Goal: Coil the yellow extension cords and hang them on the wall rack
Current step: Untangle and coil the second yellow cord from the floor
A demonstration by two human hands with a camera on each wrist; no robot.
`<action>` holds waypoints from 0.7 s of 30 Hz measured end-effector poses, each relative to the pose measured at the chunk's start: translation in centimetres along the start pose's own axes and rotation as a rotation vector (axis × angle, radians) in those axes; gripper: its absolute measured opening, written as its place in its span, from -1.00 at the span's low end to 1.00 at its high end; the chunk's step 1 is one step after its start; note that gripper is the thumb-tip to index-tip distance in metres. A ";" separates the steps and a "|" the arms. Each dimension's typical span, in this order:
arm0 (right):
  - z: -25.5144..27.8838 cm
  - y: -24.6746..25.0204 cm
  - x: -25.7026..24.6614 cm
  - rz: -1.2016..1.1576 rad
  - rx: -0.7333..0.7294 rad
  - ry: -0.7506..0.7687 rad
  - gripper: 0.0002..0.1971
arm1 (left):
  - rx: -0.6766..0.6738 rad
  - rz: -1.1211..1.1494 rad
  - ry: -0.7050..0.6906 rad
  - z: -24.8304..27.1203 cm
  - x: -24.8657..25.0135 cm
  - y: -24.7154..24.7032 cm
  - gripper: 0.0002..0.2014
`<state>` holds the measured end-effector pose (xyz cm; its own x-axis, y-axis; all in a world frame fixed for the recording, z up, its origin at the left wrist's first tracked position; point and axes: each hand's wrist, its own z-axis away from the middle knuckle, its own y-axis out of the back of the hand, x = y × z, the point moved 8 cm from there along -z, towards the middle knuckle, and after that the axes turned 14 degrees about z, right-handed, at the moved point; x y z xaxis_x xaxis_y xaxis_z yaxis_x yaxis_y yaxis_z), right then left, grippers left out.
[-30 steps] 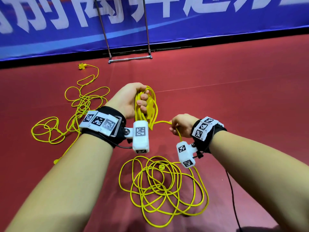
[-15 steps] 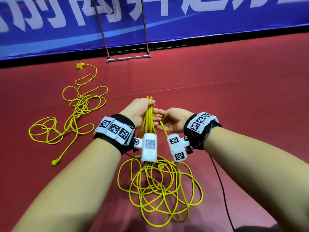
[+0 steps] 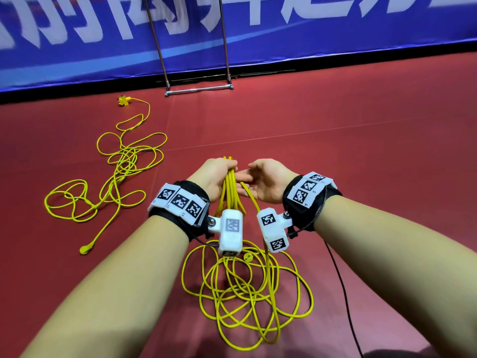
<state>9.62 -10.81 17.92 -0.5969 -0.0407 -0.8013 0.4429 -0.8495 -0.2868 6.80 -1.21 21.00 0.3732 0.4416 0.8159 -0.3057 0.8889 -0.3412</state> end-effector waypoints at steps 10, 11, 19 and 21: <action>0.8 0.4 0.9 0.499 -0.170 0.065 -0.92 | 0.138 0.218 -0.192 -1.2 2.7 3.2 -0.77; 0.9 0.2 0.6 0.523 -0.185 0.091 -0.89 | 0.144 0.241 -0.198 -1.2 2.6 3.5 -0.78; 0.4 -1.1 -0.3 0.867 0.023 0.348 -0.95 | 0.155 0.263 -0.230 -1.7 2.7 3.8 -0.82; 0.4 -0.6 -1.1 0.854 0.102 0.412 -0.90 | 0.151 0.278 -0.240 -1.7 3.1 4.0 -0.82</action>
<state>9.79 -10.45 19.17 0.1923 -0.4965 -0.8465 0.5484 -0.6609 0.5122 8.23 3.97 21.40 0.0480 0.6062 0.7939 -0.4988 0.7032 -0.5067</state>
